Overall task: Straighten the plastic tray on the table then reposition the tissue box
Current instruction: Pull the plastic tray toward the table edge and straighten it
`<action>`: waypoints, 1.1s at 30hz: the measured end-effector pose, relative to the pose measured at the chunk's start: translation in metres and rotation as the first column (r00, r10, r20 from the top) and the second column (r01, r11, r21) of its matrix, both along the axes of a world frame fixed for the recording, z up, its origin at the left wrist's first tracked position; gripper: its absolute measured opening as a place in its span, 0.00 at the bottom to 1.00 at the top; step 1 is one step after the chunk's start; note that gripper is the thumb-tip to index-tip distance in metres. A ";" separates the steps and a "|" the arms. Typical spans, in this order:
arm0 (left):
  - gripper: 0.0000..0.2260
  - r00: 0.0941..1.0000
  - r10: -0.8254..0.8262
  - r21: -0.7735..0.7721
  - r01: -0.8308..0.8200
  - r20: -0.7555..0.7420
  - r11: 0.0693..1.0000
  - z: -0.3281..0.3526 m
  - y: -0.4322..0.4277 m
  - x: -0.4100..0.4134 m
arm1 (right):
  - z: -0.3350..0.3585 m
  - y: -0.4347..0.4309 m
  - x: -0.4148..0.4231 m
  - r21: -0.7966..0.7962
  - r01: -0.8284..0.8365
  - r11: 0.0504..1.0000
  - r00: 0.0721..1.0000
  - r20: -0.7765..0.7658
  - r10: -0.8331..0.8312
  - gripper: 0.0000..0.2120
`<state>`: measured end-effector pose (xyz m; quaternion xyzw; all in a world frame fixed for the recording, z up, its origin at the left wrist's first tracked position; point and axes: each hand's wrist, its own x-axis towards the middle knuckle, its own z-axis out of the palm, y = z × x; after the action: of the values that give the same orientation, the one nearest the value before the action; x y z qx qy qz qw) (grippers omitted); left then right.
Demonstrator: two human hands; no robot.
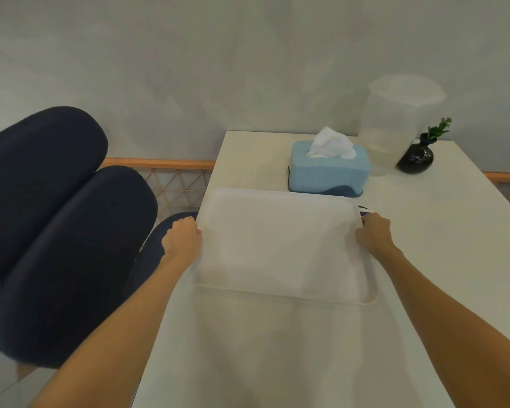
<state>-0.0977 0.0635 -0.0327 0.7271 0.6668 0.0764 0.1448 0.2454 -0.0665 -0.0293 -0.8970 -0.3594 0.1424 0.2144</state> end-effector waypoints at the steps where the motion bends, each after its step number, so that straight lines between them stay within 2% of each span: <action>1: 0.09 1.000 0.001 -0.001 -0.001 0.002 1.000 0.000 0.000 0.000 | -0.001 0.000 0.001 -0.002 0.003 1.000 1.000 0.001 -0.003 0.09; 5: 0.08 1.000 0.008 -0.028 -0.008 -0.002 1.000 0.001 0.001 -0.001 | -0.001 0.005 0.001 0.005 0.016 1.000 1.000 0.010 -0.016 0.14; 19: 0.07 0.999 0.046 -0.037 -0.045 0.027 0.998 -0.002 -0.002 -0.005 | 0.000 0.007 -0.001 -0.065 0.003 0.998 0.999 0.048 0.000 0.15; 28: 0.07 0.994 0.048 -0.020 -0.046 0.100 0.999 -0.001 -0.002 -0.013 | -0.001 0.005 -0.002 -0.074 0.025 0.997 1.000 0.013 -0.024 0.14; 33: 0.11 0.982 -0.008 0.091 -0.009 0.188 0.996 0.020 0.006 -0.002 | 0.013 0.002 0.004 -0.037 0.063 0.997 0.998 0.000 -0.063 0.15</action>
<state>-0.0994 0.0698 -0.0126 0.7222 0.6462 0.1752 0.1736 0.2498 -0.0643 -0.0162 -0.9115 -0.3283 0.1429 0.2023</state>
